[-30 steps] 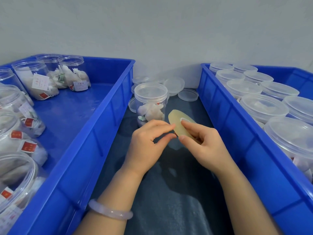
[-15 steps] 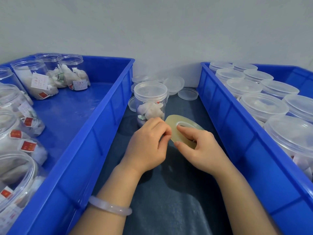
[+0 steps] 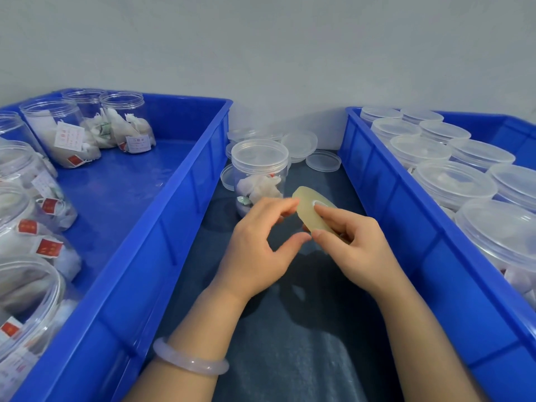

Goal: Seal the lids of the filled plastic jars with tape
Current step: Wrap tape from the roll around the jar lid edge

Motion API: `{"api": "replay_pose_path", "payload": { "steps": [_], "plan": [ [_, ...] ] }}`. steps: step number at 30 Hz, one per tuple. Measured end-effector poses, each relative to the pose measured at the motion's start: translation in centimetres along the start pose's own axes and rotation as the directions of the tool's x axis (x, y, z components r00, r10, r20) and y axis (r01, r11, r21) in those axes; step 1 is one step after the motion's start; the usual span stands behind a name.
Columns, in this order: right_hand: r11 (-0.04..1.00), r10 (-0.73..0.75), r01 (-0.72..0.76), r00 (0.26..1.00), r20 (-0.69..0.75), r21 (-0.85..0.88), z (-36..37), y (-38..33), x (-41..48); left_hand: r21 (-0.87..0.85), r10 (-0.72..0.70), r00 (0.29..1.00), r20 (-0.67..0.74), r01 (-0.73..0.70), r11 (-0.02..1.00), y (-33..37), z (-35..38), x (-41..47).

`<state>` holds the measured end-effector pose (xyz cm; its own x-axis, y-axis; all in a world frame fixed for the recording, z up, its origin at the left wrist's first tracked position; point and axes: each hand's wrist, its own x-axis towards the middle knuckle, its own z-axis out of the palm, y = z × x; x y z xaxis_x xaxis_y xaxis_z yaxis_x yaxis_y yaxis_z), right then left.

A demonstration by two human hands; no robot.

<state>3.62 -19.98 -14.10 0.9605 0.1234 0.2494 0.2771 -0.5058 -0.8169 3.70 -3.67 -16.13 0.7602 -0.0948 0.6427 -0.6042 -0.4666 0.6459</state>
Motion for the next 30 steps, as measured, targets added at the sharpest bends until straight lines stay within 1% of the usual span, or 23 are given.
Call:
{"api": "replay_pose_path", "payload": {
  "steps": [3, 5, 7, 9, 11, 13, 16, 19, 22, 25, 27, 30],
  "plan": [
    [1.000, -0.002, 0.002, 1.000, -0.019, -0.020, 0.14, -0.26, -0.13, 0.054, 0.088, 0.989, -0.116, -0.082, 0.995, -0.07, 0.41, 0.16],
    [0.999, -0.009, 0.008, 1.000, -0.009, -0.046, 0.26, -0.10, -0.16, 0.055, 0.120, 0.983, -0.142, -0.113, 0.992, -0.22, 0.37, 0.25],
    [0.996, -0.028, 0.028, 1.000, 0.003, -0.081, 0.32, 0.08, -0.13, 0.061, 0.125, 0.983, -0.136, -0.118, 0.991, -0.30, 0.13, 0.24],
    [0.993, -0.030, 0.031, 0.999, 0.011, -0.111, 0.33, -0.02, -0.16, 0.104, 0.137, 0.987, -0.081, -0.128, 0.986, -0.30, -0.14, 0.28],
    [0.991, -0.026, 0.030, 0.999, 0.035, -0.132, 0.25, -0.04, -0.22, 0.176, 0.149, 0.989, 0.009, -0.148, 0.973, -0.16, -0.26, 0.31],
    [0.991, -0.008, 0.016, 0.998, 0.065, -0.131, 0.09, 0.10, -0.20, 0.207, 0.115, 0.987, 0.112, -0.136, 0.969, 0.09, -0.31, 0.30],
    [0.996, 0.021, -0.015, 0.997, 0.075, -0.092, 0.05, 0.27, -0.12, 0.180, 0.061, 0.973, 0.223, -0.103, 0.978, 0.39, -0.41, 0.37],
    [0.999, 0.024, -0.023, 0.999, 0.041, -0.023, -0.02, 0.24, -0.02, 0.126, 0.061, 0.969, 0.238, -0.093, 0.988, 0.58, -0.23, 0.45],
    [1.000, 0.006, -0.006, 0.999, 0.046, 0.012, -0.08, 0.30, -0.04, 0.024, 0.019, 0.980, 0.198, -0.024, 0.999, 0.51, 0.01, 0.14],
    [0.998, -0.005, 0.004, 1.000, 0.024, 0.066, -0.24, 0.31, 0.05, -0.123, -0.059, 0.995, 0.075, 0.068, 0.990, 0.29, -0.05, -0.28],
    [0.993, 0.003, -0.007, 1.000, 0.028, 0.121, -0.31, 0.23, 0.06, -0.114, -0.049, 0.999, 0.016, 0.050, 0.992, 0.16, 0.05, -0.21],
    [0.987, -0.007, 0.002, 1.000, 0.026, 0.160, -0.26, 0.07, -0.01, -0.046, 0.028, 0.995, -0.092, -0.033, 0.998, 0.36, 0.58, 0.07]
  ]
}}
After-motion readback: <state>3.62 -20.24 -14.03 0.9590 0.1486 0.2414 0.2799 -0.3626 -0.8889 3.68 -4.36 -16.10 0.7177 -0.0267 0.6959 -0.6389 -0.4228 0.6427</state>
